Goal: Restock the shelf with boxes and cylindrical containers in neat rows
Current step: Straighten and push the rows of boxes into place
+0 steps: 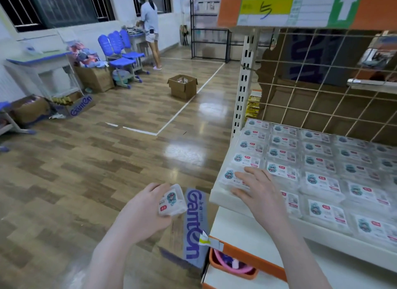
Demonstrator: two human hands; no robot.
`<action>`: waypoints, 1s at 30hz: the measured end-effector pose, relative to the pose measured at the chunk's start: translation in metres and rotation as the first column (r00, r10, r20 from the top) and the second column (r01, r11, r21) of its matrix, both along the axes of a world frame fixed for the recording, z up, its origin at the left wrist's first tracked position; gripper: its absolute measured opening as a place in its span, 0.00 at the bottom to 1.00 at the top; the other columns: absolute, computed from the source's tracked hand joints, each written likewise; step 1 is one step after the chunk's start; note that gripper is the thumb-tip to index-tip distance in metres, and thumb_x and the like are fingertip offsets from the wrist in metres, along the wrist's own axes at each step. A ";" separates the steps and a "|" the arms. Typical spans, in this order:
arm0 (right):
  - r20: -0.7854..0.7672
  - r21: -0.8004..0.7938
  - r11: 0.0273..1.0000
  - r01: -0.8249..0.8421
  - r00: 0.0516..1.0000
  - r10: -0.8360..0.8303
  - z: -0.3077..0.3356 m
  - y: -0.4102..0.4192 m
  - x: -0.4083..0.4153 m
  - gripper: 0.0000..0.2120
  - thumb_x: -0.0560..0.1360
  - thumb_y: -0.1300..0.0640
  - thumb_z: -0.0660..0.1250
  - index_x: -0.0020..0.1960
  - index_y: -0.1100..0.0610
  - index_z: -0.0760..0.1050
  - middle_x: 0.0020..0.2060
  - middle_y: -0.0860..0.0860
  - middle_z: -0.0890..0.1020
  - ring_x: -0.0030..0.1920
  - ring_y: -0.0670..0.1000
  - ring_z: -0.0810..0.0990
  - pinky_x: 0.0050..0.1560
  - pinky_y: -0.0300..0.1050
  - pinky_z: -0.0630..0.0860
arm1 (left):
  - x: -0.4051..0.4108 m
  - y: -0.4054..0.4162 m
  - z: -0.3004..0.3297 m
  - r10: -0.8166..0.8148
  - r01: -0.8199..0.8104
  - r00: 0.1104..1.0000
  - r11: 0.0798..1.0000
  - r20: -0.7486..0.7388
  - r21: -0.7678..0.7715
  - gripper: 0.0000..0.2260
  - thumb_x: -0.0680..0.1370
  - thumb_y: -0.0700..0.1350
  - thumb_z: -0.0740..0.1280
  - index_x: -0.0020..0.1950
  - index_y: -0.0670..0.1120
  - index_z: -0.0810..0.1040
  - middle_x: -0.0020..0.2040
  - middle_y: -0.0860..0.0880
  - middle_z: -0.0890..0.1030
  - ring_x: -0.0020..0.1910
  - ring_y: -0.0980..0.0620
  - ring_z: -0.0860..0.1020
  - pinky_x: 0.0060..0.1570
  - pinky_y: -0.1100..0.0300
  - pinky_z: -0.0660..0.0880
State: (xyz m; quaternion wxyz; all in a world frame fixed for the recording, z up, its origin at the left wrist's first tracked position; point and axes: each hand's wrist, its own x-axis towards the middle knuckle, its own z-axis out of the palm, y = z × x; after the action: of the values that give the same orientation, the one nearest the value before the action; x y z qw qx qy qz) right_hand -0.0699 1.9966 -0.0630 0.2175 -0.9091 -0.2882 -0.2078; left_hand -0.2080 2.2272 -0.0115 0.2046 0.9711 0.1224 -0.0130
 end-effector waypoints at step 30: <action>0.068 0.097 0.994 -0.056 0.996 0.050 0.045 -0.168 0.071 0.14 0.68 0.66 0.73 0.53 0.61 0.81 0.48 0.58 0.82 0.48 0.62 0.81 0.46 0.54 0.78 | 0.035 -0.217 0.001 0.616 -0.606 0.783 0.786 0.082 -0.122 0.21 0.71 0.58 0.65 0.60 0.50 0.71 0.49 0.52 0.72 0.50 0.50 0.74 0.47 0.55 0.73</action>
State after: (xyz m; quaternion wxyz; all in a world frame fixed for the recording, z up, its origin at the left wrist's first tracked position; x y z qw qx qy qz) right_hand 0.0014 1.8284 -0.0181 0.2581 -0.8819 -0.3087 -0.2458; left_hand -0.1726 2.0102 -0.0100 0.2478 0.8679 0.4173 0.1058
